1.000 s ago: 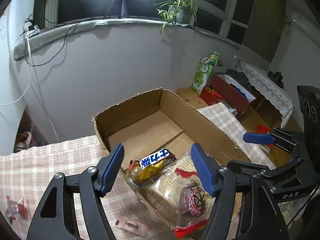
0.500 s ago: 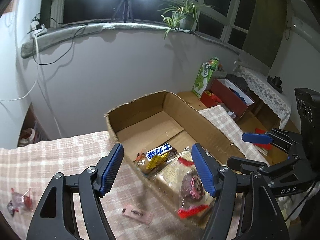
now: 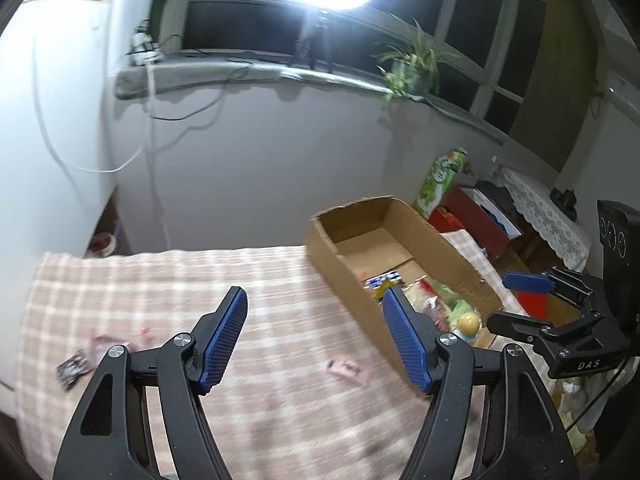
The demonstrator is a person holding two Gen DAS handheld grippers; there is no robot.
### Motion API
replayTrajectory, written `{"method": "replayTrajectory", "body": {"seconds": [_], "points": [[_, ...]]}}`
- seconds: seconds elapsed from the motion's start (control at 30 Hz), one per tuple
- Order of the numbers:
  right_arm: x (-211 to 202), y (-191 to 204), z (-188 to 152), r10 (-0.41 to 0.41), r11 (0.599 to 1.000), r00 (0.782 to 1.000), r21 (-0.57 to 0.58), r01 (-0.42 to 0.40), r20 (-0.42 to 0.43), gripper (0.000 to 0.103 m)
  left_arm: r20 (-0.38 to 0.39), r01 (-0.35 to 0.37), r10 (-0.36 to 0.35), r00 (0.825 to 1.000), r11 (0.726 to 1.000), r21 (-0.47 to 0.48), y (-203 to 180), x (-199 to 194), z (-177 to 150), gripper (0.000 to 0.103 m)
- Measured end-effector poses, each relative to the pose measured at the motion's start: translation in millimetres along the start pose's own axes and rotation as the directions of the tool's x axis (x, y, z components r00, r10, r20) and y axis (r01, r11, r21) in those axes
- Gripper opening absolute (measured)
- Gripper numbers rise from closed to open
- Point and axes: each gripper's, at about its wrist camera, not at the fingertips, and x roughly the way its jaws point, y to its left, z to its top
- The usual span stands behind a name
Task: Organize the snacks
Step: 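Move both grippers back from the box toward the table, then close the left gripper on the green mint candy while the right gripper grasps the pink packet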
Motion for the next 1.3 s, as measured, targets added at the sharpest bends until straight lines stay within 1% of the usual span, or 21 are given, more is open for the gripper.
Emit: {"method": "replayTrajectory", "body": {"seconds": [0.33, 0.43, 0.57, 0.67, 0.7, 0.73, 0.77, 0.83, 0.93, 1.0, 1.1, 1.17, 1.2, 1.3], "points": [[2.1, 58.4, -6.7, 0.113, 0.990, 0.994, -0.084, -0.113, -0.007, 0.082, 0.024, -0.085, 0.086, 0.996, 0.994, -0.062, 54.9, -60.2, -32.6, 0.070], [7.9, 72.3, -14.5, 0.143, 0.986, 0.990, -0.080, -0.143, -0.013, 0.082, 0.020, -0.115, 0.117, 0.993, 0.990, -0.083, 69.5, -73.7, -45.6, 0.070], [14.5, 83.2, -27.4, 0.155, 0.985, 0.988, -0.071, -0.155, -0.007, 0.082, 0.005, -0.131, 0.133, 0.991, 0.985, -0.112, 84.0, -84.9, -65.1, 0.070], [22.4, 89.1, -39.6, 0.160, 0.987, 0.987, -0.025, -0.160, 0.008, 0.081, -0.012, -0.141, 0.141, 0.990, 0.982, -0.129, 89.6, -87.6, -84.4, 0.070], [26.9, 91.1, -45.1, 0.157, 0.988, 0.987, -0.005, -0.157, 0.015, 0.080, -0.017, -0.138, 0.137, 0.990, 0.981, -0.135, 91.6, -87.0, -88.6, 0.070], [31.6, 92.5, -49.2, 0.151, 0.988, 0.988, 0.011, -0.151, 0.016, 0.073, -0.025, -0.134, 0.131, 0.991, 0.980, -0.147, 94.0, -85.9, -95.0, 0.070], [34.1, 92.2, -51.6, 0.148, 0.989, 0.989, 0.021, -0.148, 0.014, 0.070, -0.030, -0.130, 0.127, 0.991, 0.979, -0.154, 95.8, -85.3, -99.7, 0.070], [45.9, 94.2, -57.9, 0.140, 0.989, 0.990, 0.052, -0.140, 0.005, 0.059, -0.041, -0.119, 0.114, 0.993, 0.978, -0.169, 98.7, -82.2, -110.0, 0.070], [64.0, 96.5, -61.2, 0.088, 0.994, 0.996, 0.069, -0.087, -0.013, 0.053, -0.056, -0.104, 0.096, 0.994, 0.978, -0.180, 102.2, -77.6, -122.0, 0.070], [73.1, 95.6, -60.5, 0.065, 0.995, 0.998, 0.082, -0.063, -0.022, 0.049, -0.065, -0.095, 0.085, 0.994, 0.979, -0.181, 103.4, -73.4, -127.7, 0.070], [83.7, 94.0, -55.8, 0.025, 0.995, 1.000, 0.100, -0.023, -0.019, 0.048, -0.078, -0.077, 0.064, 0.995, 0.980, -0.182, 105.6, -67.6, -135.3, 0.070], [89.8, 94.7, -51.2, -0.010, 0.995, 1.000, 0.099, 0.011, -0.015, 0.048, -0.084, -0.064, 0.049, 0.995, 0.981, -0.183, 107.5, -64.6, -138.7, 0.070], [92.5, 95.8, -49.3, -0.016, 0.995, 1.000, 0.097, 0.017, -0.017, 0.045, -0.086, -0.056, 0.041, 0.995, 0.981, -0.183, 108.1, -62.9, -139.7, 0.070], [103.7, 101.6, -43.3, -0.062, 0.995, 0.998, 0.079, 0.064, -0.030, 0.044, -0.086, -0.034, 0.018, 0.996, 0.983, -0.180, 109.7, -58.8, -144.1, 0.069]]}}
